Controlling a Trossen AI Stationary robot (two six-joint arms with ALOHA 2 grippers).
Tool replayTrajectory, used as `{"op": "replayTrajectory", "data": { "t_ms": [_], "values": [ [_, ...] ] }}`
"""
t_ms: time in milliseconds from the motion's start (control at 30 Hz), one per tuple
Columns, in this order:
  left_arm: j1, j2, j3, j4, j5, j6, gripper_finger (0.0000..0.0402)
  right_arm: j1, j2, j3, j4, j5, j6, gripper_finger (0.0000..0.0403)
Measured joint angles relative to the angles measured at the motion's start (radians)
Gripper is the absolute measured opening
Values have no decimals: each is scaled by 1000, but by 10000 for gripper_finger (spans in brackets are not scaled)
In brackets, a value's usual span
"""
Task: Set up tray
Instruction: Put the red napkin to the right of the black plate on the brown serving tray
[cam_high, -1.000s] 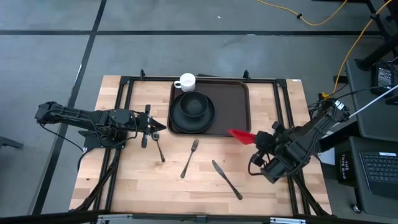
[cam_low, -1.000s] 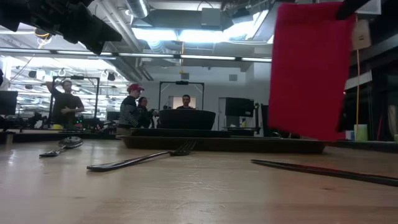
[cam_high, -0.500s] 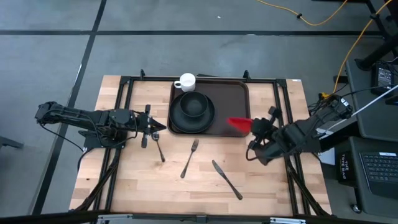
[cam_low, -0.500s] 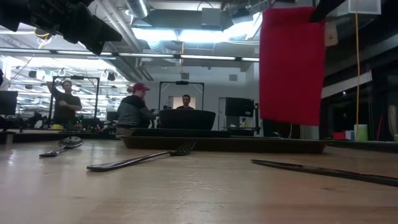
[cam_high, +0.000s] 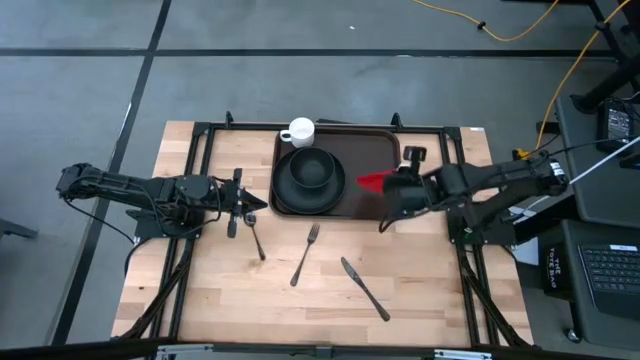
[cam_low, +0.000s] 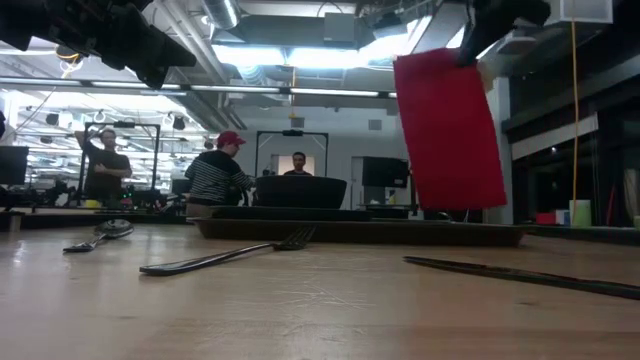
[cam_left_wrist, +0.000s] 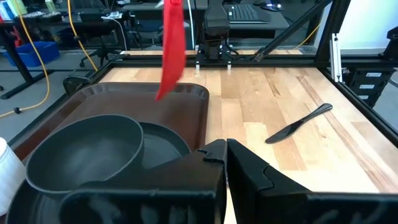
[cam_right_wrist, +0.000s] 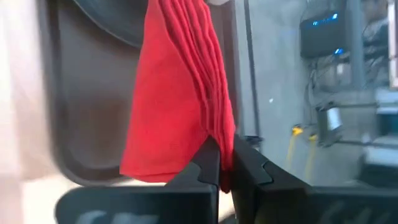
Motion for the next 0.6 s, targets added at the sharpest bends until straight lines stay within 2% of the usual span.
{"op": "replayTrajectory", "data": {
  "t_ms": [200,367,600],
  "values": [
    [0,0,0,0,0,1,6,-100,0,0,103,-14,-263,17],
    [0,0,0,0,0,1,6,-190,0,0,163,-113,-405,17],
    [0,0,0,0,0,2,6,-297,0,0,215,-120,-595,17]
  ]
}}
